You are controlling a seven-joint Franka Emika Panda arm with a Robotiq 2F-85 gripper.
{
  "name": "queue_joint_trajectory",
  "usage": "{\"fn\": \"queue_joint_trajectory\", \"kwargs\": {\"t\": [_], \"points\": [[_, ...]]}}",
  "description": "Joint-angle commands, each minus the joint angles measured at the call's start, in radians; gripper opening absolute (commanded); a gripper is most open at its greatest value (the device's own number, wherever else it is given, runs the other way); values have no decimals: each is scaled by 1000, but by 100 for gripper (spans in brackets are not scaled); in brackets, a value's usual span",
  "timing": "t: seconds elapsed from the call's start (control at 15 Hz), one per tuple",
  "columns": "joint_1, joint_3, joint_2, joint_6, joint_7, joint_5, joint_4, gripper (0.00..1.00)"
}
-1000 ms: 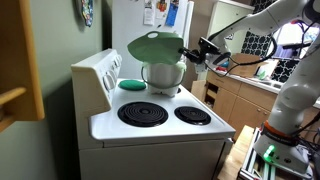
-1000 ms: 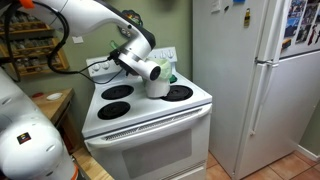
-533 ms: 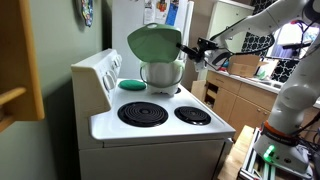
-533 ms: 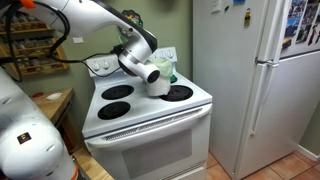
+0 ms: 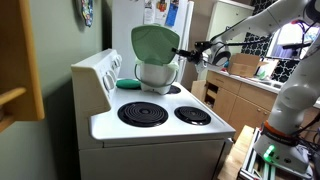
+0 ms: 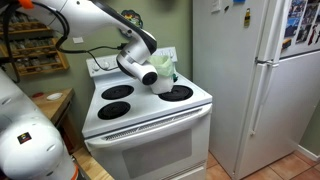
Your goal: Close the green lid of the bin completely
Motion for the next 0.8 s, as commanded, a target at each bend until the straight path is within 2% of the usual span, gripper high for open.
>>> {"fn": "queue_joint_trajectory", "kwargs": {"t": [0.0, 0.53, 0.73], "points": [[11, 12, -19, 104, 86, 32, -26, 3], [12, 5, -33, 141, 249, 112, -22, 3], [13, 9, -30, 191, 315, 119, -24, 3]]}}
